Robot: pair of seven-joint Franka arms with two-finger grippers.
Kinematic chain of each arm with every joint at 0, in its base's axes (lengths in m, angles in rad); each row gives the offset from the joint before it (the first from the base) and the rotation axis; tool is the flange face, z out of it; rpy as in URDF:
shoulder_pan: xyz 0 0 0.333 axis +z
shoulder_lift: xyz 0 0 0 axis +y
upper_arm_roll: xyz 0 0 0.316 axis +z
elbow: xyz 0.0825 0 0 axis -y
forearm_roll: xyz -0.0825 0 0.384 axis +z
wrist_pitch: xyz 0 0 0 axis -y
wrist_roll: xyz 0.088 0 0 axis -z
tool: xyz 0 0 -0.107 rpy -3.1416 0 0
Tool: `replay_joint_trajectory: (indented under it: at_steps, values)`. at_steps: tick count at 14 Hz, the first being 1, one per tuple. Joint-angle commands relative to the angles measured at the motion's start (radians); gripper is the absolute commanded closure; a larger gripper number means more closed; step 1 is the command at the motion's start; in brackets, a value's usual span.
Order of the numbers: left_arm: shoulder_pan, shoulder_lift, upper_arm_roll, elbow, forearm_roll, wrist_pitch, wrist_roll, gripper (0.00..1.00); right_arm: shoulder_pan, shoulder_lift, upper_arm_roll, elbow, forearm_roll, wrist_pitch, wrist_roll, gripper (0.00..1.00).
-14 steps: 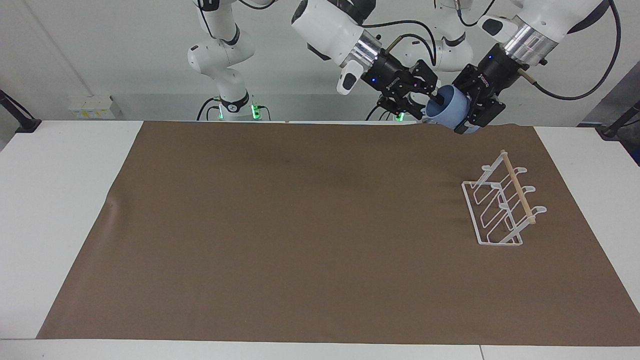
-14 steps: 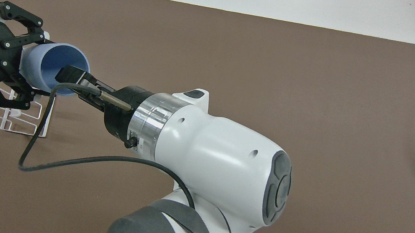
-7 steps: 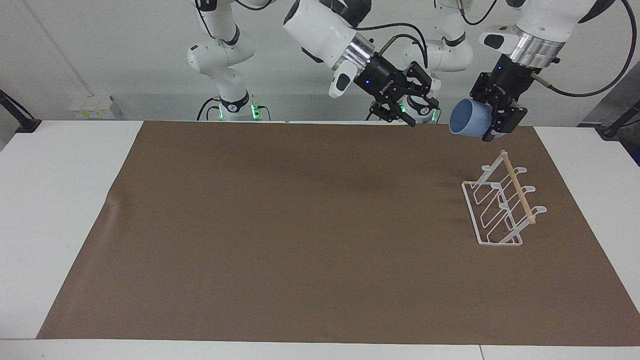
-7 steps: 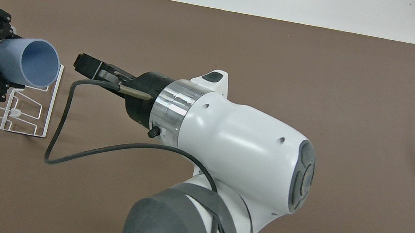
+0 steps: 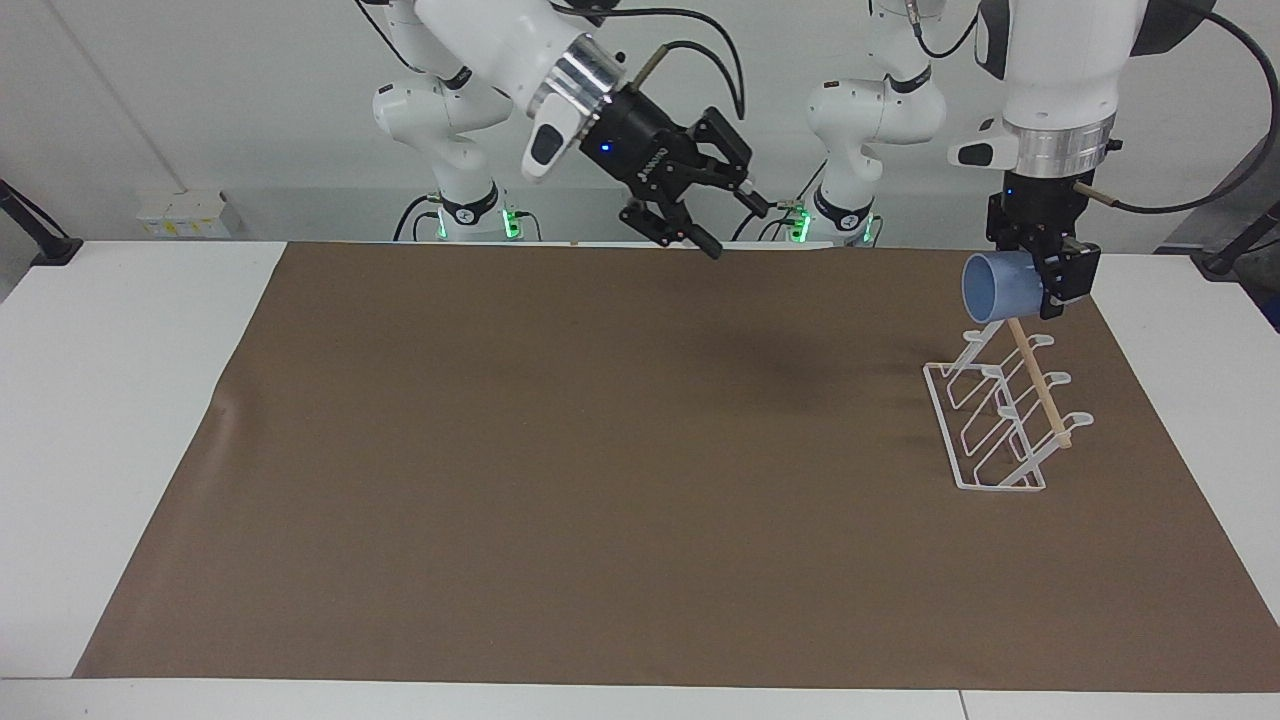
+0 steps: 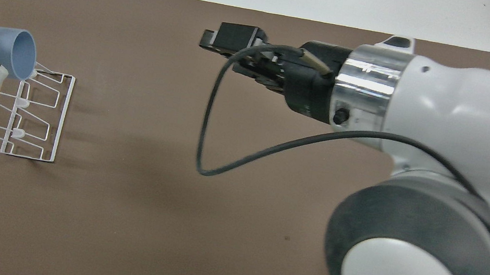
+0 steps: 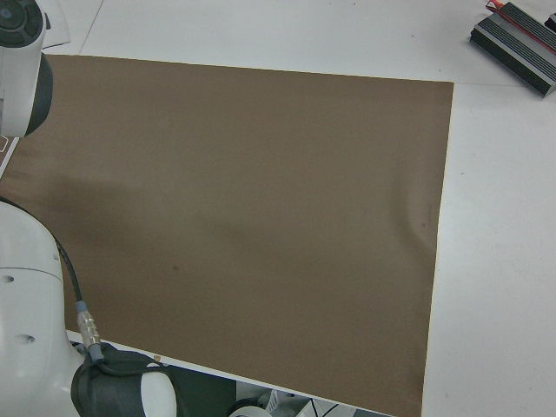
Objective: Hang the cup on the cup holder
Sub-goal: 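Open the right gripper and withdraw it while the left gripper holds the cup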
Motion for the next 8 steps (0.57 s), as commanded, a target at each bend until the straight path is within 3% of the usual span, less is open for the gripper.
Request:
replay_joint_trajectory:
  at_steps: [1, 5, 8]
  values:
    - [0.017, 0.031, 0.002, -0.051, 0.112, 0.077, -0.029, 1.0, -0.137, -0.056, 0.007, -0.017, -0.028, -0.203, -0.083, 0.25]
    - [0.031, 0.105, 0.006, -0.053, 0.267, 0.1, -0.175, 1.0, -0.28, -0.092, 0.008, -0.018, -0.371, -0.496, -0.185, 0.11]
    - [0.048, 0.136, 0.009, -0.059, 0.294, 0.103, -0.262, 1.0, -0.318, -0.132, 0.008, -0.072, -0.626, -0.607, -0.336, 0.12]
